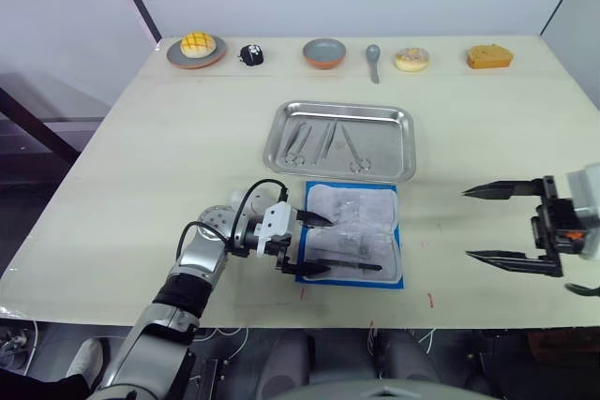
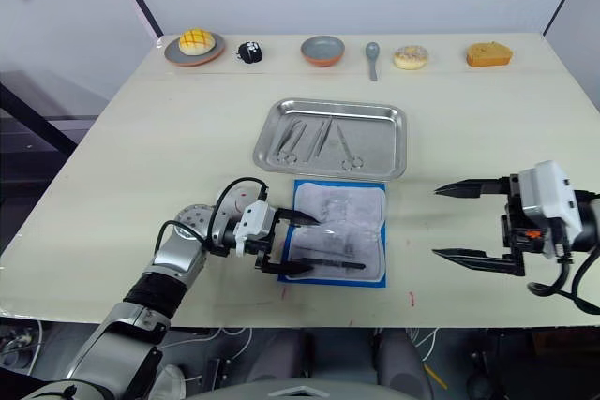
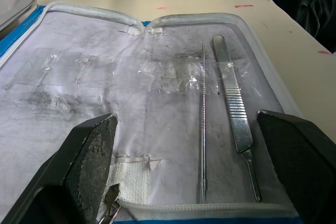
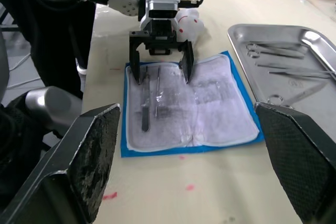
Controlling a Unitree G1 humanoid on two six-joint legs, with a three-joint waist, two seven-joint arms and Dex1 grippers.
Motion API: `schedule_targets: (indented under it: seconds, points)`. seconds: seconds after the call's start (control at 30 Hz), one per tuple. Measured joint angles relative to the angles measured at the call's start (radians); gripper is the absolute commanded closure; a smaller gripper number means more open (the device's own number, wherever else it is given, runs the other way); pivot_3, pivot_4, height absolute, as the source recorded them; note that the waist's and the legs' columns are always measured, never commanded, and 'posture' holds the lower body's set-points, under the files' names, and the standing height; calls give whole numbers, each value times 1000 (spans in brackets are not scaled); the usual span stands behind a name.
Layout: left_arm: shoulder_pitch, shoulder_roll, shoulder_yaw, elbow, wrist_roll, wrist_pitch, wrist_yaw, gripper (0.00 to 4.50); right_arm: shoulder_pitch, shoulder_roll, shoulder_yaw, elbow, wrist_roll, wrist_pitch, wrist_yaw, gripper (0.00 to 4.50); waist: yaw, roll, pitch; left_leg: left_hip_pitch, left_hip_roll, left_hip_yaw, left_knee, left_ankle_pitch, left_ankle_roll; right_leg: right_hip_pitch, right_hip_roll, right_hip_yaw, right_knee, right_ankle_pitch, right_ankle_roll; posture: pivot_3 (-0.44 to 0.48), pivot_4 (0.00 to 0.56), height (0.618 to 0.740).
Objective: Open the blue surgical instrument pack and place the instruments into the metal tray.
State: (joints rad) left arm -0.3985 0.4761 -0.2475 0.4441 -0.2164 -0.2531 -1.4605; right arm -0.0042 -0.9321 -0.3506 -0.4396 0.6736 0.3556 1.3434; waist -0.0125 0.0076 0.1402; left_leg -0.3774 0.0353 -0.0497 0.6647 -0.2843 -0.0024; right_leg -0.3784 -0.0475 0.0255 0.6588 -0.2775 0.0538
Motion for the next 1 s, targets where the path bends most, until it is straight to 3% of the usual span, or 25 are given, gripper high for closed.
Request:
schedule_targets:
  seconds: [0.43, 0.67, 1.0]
  points:
    - [21, 14, 2, -33, 0, 7, 3, 0, -22, 218, 414, -39, -383, -79, -352, 219, -3, 0, 0, 0, 1, 0, 0, 0, 0, -1, 1, 0, 0, 0, 0, 0, 150, 732]
    - [24, 17, 1, -43, 0, 14, 5, 0, -64, 290, 551, 50, -494, -104, -416, 219, -3, -1, 0, 0, 1, 0, 0, 0, 0, -1, 1, 0, 0, 0, 0, 0, 150, 732]
    - [27, 19, 1, -50, 0, 21, 6, 0, -117, 342, 628, 170, -572, -149, -438, 219, -3, -1, 0, 0, 1, 0, 0, 0, 0, -1, 1, 0, 0, 0, 0, 0, 150, 732]
